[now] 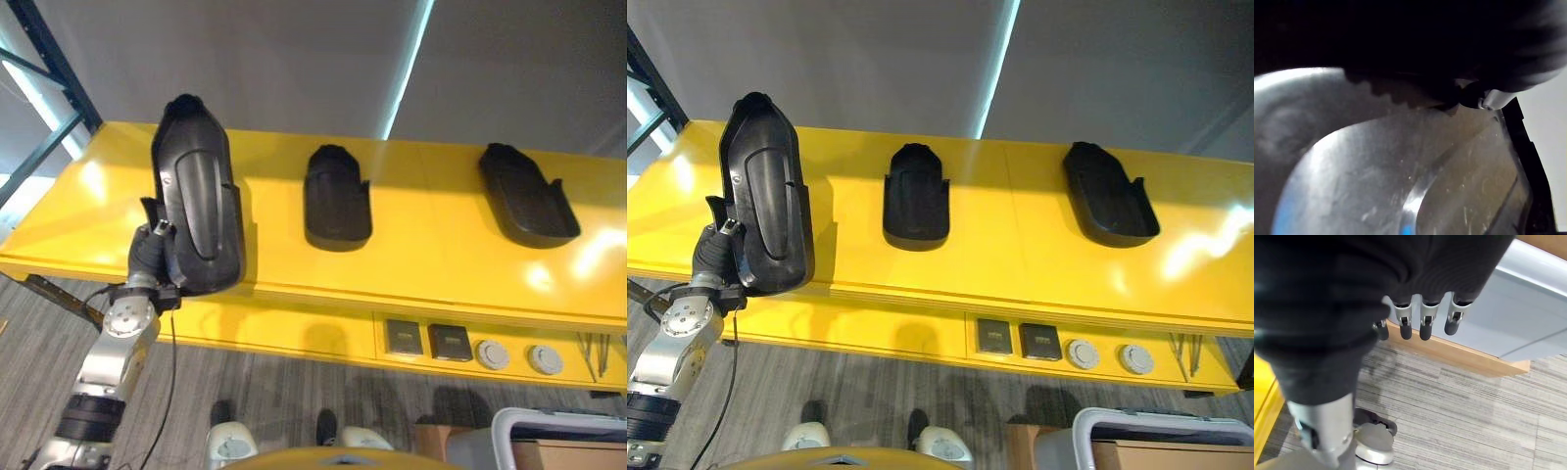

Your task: Move parts from the plastic box to the shelf.

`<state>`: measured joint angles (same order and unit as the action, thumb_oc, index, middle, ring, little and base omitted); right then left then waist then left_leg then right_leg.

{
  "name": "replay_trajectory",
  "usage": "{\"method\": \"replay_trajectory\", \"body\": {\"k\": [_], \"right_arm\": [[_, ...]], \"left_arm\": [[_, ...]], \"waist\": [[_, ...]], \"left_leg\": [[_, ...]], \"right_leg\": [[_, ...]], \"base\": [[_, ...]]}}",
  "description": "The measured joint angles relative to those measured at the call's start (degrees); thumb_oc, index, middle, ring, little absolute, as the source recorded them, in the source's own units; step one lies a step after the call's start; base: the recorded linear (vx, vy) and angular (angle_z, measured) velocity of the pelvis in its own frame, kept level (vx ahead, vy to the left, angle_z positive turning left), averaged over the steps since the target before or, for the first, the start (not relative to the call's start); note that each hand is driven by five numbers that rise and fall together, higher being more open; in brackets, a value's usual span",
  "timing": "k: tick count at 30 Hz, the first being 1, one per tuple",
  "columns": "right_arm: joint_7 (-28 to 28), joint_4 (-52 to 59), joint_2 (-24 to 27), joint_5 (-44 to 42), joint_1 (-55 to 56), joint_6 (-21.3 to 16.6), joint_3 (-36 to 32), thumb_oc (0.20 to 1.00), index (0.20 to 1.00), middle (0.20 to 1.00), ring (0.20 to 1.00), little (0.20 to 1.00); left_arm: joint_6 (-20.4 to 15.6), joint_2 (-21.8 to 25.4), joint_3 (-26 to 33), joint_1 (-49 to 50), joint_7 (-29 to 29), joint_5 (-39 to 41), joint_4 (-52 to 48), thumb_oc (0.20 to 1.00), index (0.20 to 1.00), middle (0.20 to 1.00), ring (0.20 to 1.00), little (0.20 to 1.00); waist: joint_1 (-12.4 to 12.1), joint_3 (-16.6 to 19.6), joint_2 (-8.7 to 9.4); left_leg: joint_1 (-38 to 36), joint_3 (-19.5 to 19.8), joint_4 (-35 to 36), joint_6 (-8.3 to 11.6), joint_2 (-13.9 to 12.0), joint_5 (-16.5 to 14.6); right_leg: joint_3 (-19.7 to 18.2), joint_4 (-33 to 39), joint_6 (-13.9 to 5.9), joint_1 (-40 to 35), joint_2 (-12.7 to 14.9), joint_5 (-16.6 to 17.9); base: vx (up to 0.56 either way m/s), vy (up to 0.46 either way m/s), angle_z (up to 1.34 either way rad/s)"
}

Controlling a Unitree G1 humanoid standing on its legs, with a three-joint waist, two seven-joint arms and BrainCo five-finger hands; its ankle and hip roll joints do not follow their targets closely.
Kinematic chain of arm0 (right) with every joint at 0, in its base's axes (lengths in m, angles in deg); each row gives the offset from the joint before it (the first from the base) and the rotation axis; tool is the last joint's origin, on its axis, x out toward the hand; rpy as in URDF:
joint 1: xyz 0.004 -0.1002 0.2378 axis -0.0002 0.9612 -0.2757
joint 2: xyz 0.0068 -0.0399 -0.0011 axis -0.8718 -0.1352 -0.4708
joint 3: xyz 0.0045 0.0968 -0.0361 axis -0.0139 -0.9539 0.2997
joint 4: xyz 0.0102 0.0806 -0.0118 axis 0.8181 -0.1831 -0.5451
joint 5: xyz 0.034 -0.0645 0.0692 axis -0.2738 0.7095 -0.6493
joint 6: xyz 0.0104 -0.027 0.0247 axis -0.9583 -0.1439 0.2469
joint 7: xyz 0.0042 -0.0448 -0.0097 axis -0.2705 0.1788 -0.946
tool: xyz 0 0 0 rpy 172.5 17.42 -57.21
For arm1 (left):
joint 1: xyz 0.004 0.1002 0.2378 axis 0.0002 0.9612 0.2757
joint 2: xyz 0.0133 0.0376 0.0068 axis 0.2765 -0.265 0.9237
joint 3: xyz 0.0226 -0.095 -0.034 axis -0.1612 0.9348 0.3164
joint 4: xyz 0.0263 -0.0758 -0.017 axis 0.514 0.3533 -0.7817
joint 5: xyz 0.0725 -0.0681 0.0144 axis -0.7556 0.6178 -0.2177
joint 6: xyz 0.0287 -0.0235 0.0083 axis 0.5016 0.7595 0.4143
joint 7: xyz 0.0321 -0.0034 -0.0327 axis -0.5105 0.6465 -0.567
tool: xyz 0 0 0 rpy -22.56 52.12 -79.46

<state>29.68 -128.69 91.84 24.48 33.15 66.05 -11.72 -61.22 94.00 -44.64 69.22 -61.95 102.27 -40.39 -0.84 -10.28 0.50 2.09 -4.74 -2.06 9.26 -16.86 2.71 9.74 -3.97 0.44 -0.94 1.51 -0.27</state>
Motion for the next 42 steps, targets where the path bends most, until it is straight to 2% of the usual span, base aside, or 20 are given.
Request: {"method": "replay_trajectory", "body": {"k": [1,2,3,4,5,7,8,10,12,13,16,17,19,22,26,27,30,33,37,42], "right_arm": [[-0.03,0.18,0.45,-0.07,-0.02,0.04,0.18,1.000,1.000,1.000,1.000,1.000],[-0.03,0.10,1.44,-0.08,-0.12,0.10,0.38,1.000,1.000,1.000,1.000,1.000],[-0.05,0.11,2.51,-0.09,-0.36,0.06,0.01,1.000,1.000,1.000,1.000,1.000],[-0.01,0.16,3.94,-0.09,-0.59,0.03,-0.65,1.000,1.000,1.000,1.000,1.000],[-0.15,0.33,3.50,-0.09,-0.94,0.02,-1.18,1.000,1.000,1.000,1.000,1.000],[0.63,0.52,1.48,-0.03,-0.44,-0.11,-1.16,1.000,1.000,1.000,1.000,1.000],[0.81,0.58,-0.19,0.00,0.02,-0.38,-1.15,1.000,1.000,1.000,1.000,1.000],[1.09,0.60,-2.88,0.78,1.74,-1.18,-1.15,1.000,1.000,1.000,1.000,1.000],[1.00,0.86,-4.23,2.97,3.85,-1.70,-1.07,1.000,1.000,1.000,1.000,1.000],[0.98,1.01,-4.11,3.89,4.81,-1.57,-1.01,1.000,1.000,1.000,1.000,1.000],[1.03,1.23,-2.84,4.54,5.11,-1.55,-1.05,1.000,1.000,1.000,1.000,1.000],[1.11,1.27,-1.83,4.69,5.01,-1.55,-1.05,1.000,1.000,1.000,1.000,1.000],[2.23,1.42,1.18,4.98,4.88,-1.48,-0.85,1.000,1.000,1.000,1.000,1.000],[2.51,1.87,3.34,4.97,4.85,-1.22,-0.39,1.000,1.000,1.000,1.000,1.000],[3.22,2.66,3.84,4.91,4.39,-1.17,0.86,1.000,1.000,1.000,1.000,1.000],[3.50,2.96,3.64,4.78,4.30,-1.20,1.66,1.000,1.000,1.000,1.000,1.000],[4.03,3.29,3.52,4.75,4.25,-1.14,1.11,1.000,1.000,1.000,1.000,1.000],[4.49,3.22,3.66,4.92,4.64,-0.98,1.13,1.000,1.000,1.000,1.000,1.000],[4.67,2.75,3.88,4.92,4.46,-1.00,1.21,1.000,1.000,1.000,1.000,1.000],[4.78,2.73,3.92,4.90,4.52,-0.99,1.25,1.000,1.000,1.000,1.000,1.000]], "left_arm": [[0.00,-0.01,-0.03,-0.56,0.59,-0.02,0.24,0.200,0.200,0.200,0.200,0.200],[0.00,-0.11,-0.24,-0.72,0.67,-0.05,0.31,0.200,0.200,0.200,0.200,0.200],[0.00,-0.15,-0.31,-0.74,0.88,-0.07,0.31,0.200,0.200,0.200,0.200,0.200],[0.01,-0.34,-0.32,-0.87,1.07,-0.34,0.33,0.200,0.200,0.200,0.200,0.200],[0.02,-0.10,-0.13,-1.95,1.25,-0.61,1.12,0.200,0.200,0.200,0.200,0.200],[0.60,0.87,-0.10,-3.18,1.41,-0.63,2.10,0.200,0.200,0.200,0.200,0.200],[1.19,2.34,-0.10,-3.16,1.44,-1.07,2.47,0.200,0.200,0.200,0.200,0.200],[2.67,5.25,-0.10,-3.11,1.65,-2.33,3.88,0.200,0.200,0.200,0.200,0.200],[4.08,7.85,0.32,-3.07,1.60,-4.09,5.26,0.200,0.200,0.200,0.200,0.200],[4.91,10.57,0.47,-3.12,1.80,-5.62,6.81,0.200,0.200,0.200,0.200,0.200],[7.41,15.29,0.43,-5.44,2.84,-9.24,12.13,0.200,0.200,0.200,0.200,0.200],[8.21,16.05,0.24,-6.82,3.10,-10.51,14.26,0.200,0.200,0.200,0.200,0.200],[8.83,18.79,-1.78,-11.55,4.01,-12.25,20.93,0.200,0.200,0.200,0.200,0.200],[9.34,20.77,-5.11,-19.14,4.40,-12.23,29.49,0.200,0.200,0.200,0.200,0.200],[10.27,20.82,-8.84,-24.70,5.51,-10.92,37.50,0.200,0.200,0.200,0.200,0.200],[10.74,18.73,-9.41,-25.78,6.15,-8.08,39.20,0.200,0.200,0.200,0.200,0.200],[11.47,15.18,-10.12,-27.43,8.77,-7.34,43.77,0.200,0.200,0.200,0.200,0.200],[12.76,15.19,-12.17,-29.66,12.16,-11.07,45.22,0.200,0.200,0.200,0.200,0.200],[13.31,15.40,-15.93,-30.88,12.36,-17.23,49.49,0.200,0.200,0.200,0.200,0.200],[13.39,16.84,-17.02,-30.89,13.09,-22.05,49.63,0.200,0.200,0.200,0.200,0.200]], "waist": [[0.35,-0.41,-0.60],[0.61,-0.63,-1.40],[0.67,-1.03,-2.51],[1.12,-0.95,-4.73],[1.43,-1.64,-4.50],[1.45,-1.95,-2.10],[1.31,-2.03,-0.98],[1.37,-2.06,-0.51],[1.39,-1.96,-0.03],[1.50,-1.67,1.09],[1.67,-0.73,3.09],[2.02,-0.84,2.96],[2.76,-0.93,2.64],[3.21,-0.89,2.52],[4.85,-0.87,2.43],[5.70,-0.79,2.28],[7.46,-0.47,2.21],[8.11,-0.07,1.91],[8.32,0.49,1.81],[8.03,1.36,1.73]], "left_leg": [[-0.35,0.02,-0.67,-0.25,-0.56,-0.08],[-1.00,0.11,-0.60,-0.71,-0.03,-0.02],[-2.89,0.11,0.52,-1.05,1.55,0.21],[-4.85,-0.40,1.35,-2.11,3.46,0.94],[-5.97,-1.88,2.34,-0.42,5.61,-0.28],[-6.10,-2.97,2.07,-3.04,10.36,-1.24],[-6.08,-3.50,1.34,-4.30,12.29,-1.84],[-6.52,-4.68,0.56,-5.48,13.63,-2.57],[-6.95,-4.99,0.25,-6.13,14.12,-3.12],[-7.37,-5.50,0.54,-6.09,14.43,-3.21],[-7.17,-6.29,1.37,-5.56,14.05,-3.02],[-7.04,-6.25,1.40,-5.11,13.36,-2.79],[-7.01,-6.22,2.34,-3.93,11.18,-1.79],[-6.12,-6.20,2.58,-2.95,9.20,-0.88],[-6.27,-6.35,3.20,-2.09,7.70,-0.17],[-6.13,-6.62,3.22,-2.00,7.32,-0.10],[-7.01,-7.71,3.49,-1.97,7.20,-0.13],[-7.61,-8.02,3.43,-1.85,7.13,-0.24],[-7.91,-8.60,3.42,-1.85,7.16,-0.25],[-7.79,-9.29,3.46,-1.89,7.17,-0.23]], "right_leg": [[-0.02,-1.29,-1.06,0.45,0.75,-0.35],[-0.54,-3.11,-2.33,1.33,2.35,-1.04],[-1.54,-4.33,-3.70,1.71,3.63,-1.38],[-2.64,-5.33,-5.57,2.28,4.55,-1.51],[-3.18,-6.37,-7.23,2.34,6.70,-1.85],[-4.73,-6.27,-7.13,3.05,11.00,-1.32],[-5.22,-5.19,-7.29,2.65,12.86,0.03],[-5.69,-3.14,-7.91,1.44,14.11,3.74],[-5.67,-1.44,-9.23,0.35,14.23,5.29],[-5.61,0.63,-9.49,-0.77,14.27,5.66],[-5.58,4.18,-11.48,-1.54,13.86,5.27],[-5.48,5.11,-11.97,-1.96,13.06,5.68],[-5.31,6.05,-11.23,-1.86,10.76,5.95],[-5.15,6.40,-9.90,-0.94,8.86,6.32],[-5.36,6.88,-8.93,-0.73,7.06,6.71],[-5.66,6.94,-8.72,-0.34,6.47,6.87],[-6.11,6.92,-8.57,-0.34,6.17,6.99],[-6.32,6.93,-8.48,-0.72,6.10,7.06],[-7.36,6.91,-8.32,-0.62,6.09,7.12],[-7.70,6.80,-7.85,0.04,6.17,7.10]], "base": [[0.02,0.417,0.11],[0.03,0.396,-0.08],[0.04,0.344,-0.26],[0.05,0.312,-0.23],[0.07,0.269,-0.10],[0.08,0.218,-0.09],[0.07,0.148,-0.20],[0.05,0.095,-0.16],[0.08,0.067,-0.15],[0.08,0.023,-0.15],[0.03,-0.017,-0.18],[-0.01,-0.032,-0.05],[-0.01,-0.041,-0.04],[0.01,-0.031,-0.05],[0.01,-0.025,-0.08],[0.02,0.002,-0.12],[0.07,0.000,-0.18],[0.05,0.005,-0.08],[0.01,0.017,-0.07],[0.01,0.019,-0.06]]}}
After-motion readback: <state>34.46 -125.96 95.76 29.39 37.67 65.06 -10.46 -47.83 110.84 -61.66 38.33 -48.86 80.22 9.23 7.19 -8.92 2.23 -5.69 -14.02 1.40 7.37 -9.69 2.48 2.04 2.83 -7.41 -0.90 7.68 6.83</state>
